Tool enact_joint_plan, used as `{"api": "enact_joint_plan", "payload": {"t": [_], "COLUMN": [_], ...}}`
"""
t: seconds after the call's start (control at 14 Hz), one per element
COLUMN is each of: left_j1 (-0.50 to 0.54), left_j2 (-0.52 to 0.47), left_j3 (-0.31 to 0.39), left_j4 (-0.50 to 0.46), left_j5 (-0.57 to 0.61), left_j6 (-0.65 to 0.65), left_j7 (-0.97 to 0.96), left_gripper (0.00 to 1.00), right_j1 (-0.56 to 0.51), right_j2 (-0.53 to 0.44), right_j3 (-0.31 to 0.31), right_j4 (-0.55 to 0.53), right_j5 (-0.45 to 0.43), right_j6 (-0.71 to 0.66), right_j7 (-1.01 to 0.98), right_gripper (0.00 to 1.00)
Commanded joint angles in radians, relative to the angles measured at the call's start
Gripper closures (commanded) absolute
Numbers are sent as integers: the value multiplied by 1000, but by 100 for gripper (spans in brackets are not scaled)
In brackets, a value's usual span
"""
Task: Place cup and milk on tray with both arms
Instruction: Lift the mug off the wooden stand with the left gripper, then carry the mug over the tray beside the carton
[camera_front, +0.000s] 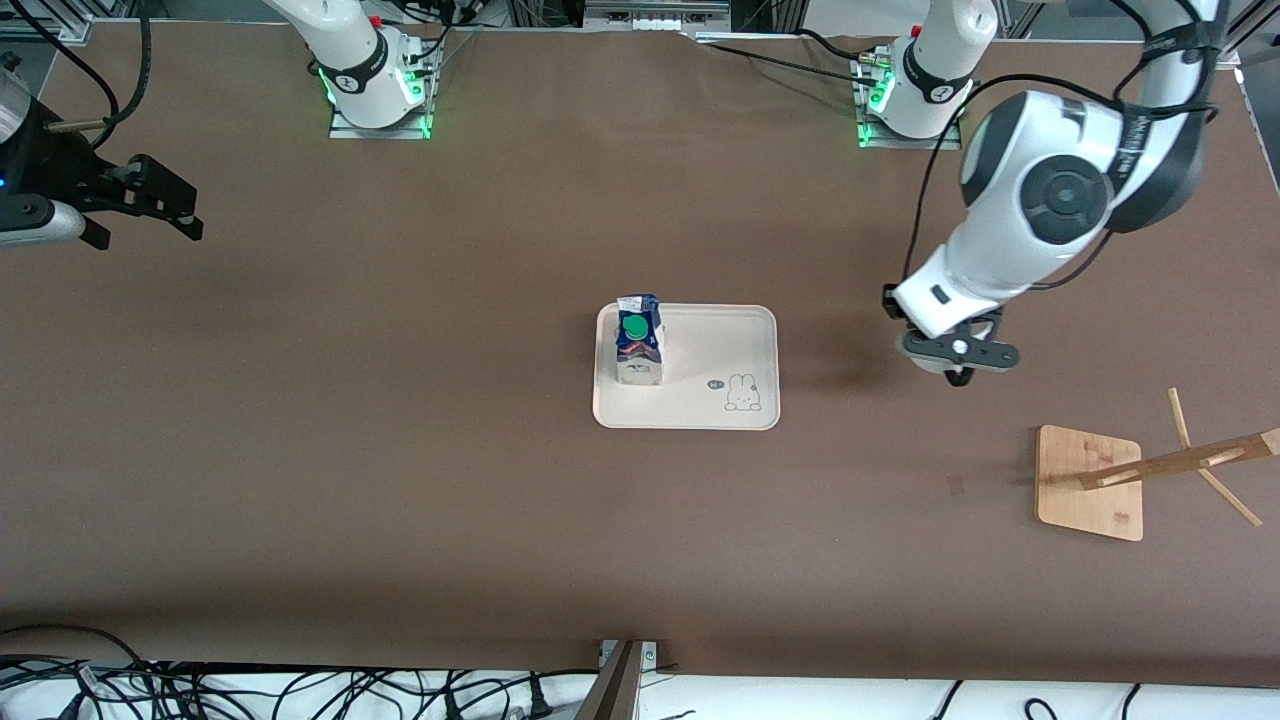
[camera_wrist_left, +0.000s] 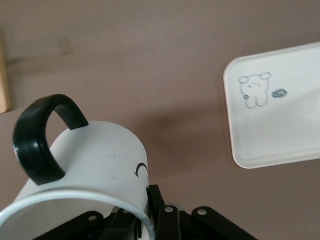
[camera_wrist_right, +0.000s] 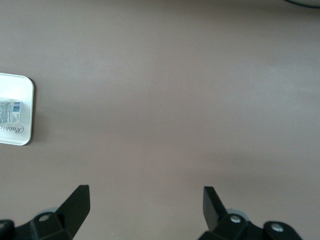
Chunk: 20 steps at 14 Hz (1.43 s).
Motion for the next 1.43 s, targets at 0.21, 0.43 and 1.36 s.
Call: {"api": "enact_joint_plan", "payload": {"t": [0.21, 0.43, 1.36], "left_j1": [-33, -39, -159], "left_j2": [117, 172, 390], "left_j3": [-112, -122, -122], "left_j4": [109, 157, 299], "left_j5": [-27, -157, -211], "left_j6": [-27, -24, -7], "left_j7": [33, 21, 2], "left_gripper": [100, 100, 100], "right_j1": [-14, -14, -14], "right_j2": [10, 10, 10], "right_j3": [15, 15, 15], "right_j4": [22, 22, 22], "right_j5": [-14, -14, -12], "right_j6": [-4, -4, -4], "right_j7": [12, 12, 12], "right_gripper": [0, 0, 0]}}
